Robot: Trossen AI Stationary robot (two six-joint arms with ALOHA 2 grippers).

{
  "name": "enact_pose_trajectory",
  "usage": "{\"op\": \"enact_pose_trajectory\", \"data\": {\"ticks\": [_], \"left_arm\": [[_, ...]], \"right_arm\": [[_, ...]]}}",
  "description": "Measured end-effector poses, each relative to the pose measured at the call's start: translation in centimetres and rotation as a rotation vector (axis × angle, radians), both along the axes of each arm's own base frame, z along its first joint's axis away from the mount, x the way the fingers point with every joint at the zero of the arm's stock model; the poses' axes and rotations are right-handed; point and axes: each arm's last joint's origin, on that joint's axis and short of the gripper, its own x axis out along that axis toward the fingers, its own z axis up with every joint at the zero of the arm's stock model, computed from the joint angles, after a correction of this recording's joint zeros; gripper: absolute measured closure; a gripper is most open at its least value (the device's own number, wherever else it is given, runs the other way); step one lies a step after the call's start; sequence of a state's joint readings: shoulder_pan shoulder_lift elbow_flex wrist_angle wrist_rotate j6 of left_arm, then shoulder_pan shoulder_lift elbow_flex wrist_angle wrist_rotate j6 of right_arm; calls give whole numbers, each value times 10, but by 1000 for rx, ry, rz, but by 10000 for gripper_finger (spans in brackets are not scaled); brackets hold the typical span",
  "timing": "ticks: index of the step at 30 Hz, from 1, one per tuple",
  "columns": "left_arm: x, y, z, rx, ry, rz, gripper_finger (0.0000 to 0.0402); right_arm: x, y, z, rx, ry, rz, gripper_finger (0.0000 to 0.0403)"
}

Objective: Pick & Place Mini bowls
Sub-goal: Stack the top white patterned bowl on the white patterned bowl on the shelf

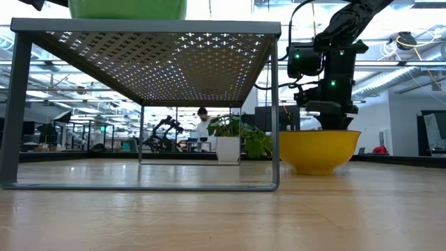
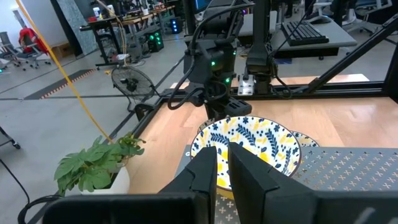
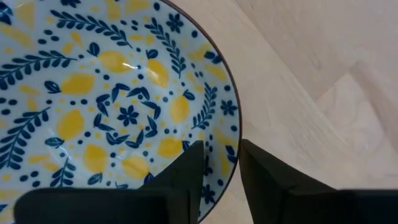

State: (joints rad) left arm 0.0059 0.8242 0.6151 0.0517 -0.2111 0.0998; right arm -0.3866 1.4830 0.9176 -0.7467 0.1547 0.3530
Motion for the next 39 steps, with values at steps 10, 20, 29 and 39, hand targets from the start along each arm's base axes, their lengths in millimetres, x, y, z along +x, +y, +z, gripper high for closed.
{"op": "enact_pose_trajectory", "data": {"ticks": [10, 20, 29, 39], "left_arm": [[0, 0, 0, 0, 0, 0, 355], [0, 0, 0, 0, 0, 0, 355], [0, 0, 0, 0, 5, 0, 355], [0, 0, 0, 0, 4, 0, 355]], "right_arm": [[1, 0, 1, -8, 0, 48, 369], [1, 0, 2, -14, 4, 86, 390], [-8, 0, 31, -151, -121, 83, 399], [-18, 5, 93, -379, -522, 53, 402]]}}
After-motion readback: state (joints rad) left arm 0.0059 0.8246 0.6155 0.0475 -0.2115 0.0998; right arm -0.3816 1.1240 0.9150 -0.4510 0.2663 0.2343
